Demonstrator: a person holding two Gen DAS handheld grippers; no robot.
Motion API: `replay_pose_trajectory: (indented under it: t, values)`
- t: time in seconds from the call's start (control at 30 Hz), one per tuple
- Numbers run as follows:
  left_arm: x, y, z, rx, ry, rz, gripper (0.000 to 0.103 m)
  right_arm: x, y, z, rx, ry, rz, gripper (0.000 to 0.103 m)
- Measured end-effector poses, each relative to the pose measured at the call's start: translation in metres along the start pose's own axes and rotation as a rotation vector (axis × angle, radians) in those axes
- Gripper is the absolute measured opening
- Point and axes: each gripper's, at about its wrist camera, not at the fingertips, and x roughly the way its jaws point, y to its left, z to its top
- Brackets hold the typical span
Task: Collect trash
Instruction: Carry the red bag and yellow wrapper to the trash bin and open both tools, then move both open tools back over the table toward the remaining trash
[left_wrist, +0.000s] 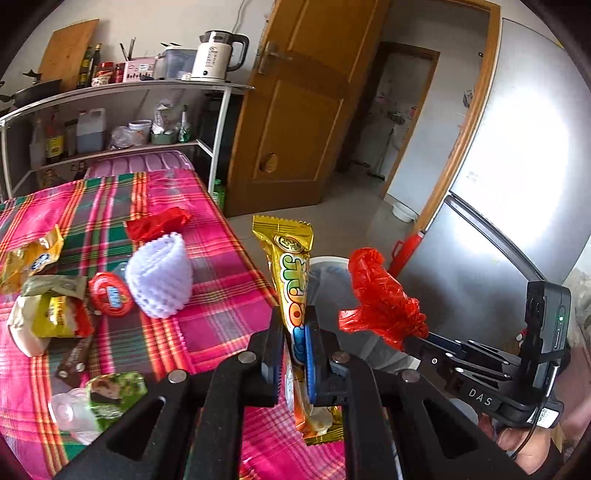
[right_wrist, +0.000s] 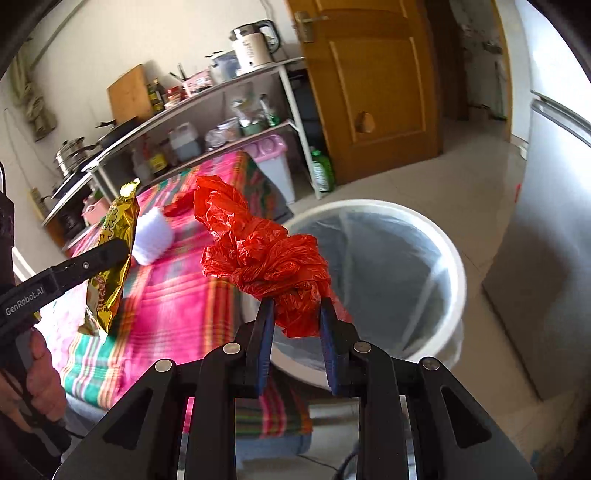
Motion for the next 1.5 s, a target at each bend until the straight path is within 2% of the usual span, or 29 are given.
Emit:
replay_pose_trajectory:
  t: [0.23, 0.5, 0.73, 1.07, 1.37, 1.5]
  values:
    - [0.037, -0.028, 0.002, 0.015, 0.046, -0.064, 0.010, 0.010, -0.027, -0.006, 0.058, 0.036, -0.046, 0.026]
    - [0.072, -0.044, -0.002, 0.014, 0.111, -0.078, 0.012, 0.025, -0.045, -0.011, 0.099, 0.073, -0.075, 0.028]
    - [0.086, -0.047, -0.005, -0.001, 0.136, -0.084, 0.032, 0.027, -0.048, -0.013, 0.092, 0.068, -0.074, 0.032]
    - [0.060, -0.039, -0.002, 0.008, 0.073, -0.071, 0.033, 0.002, -0.030, -0.009, 0.047, -0.013, -0.060, 0.033]
    - [0.004, -0.025, -0.006, 0.022, -0.028, -0.028, 0.036, -0.018, 0.003, -0.007, -0.005, -0.072, 0.016, 0.033]
    - [-0.020, -0.013, -0.011, 0.015, -0.065, 0.004, 0.036, -0.020, 0.024, -0.006, -0.035, -0.068, 0.064, 0.039]
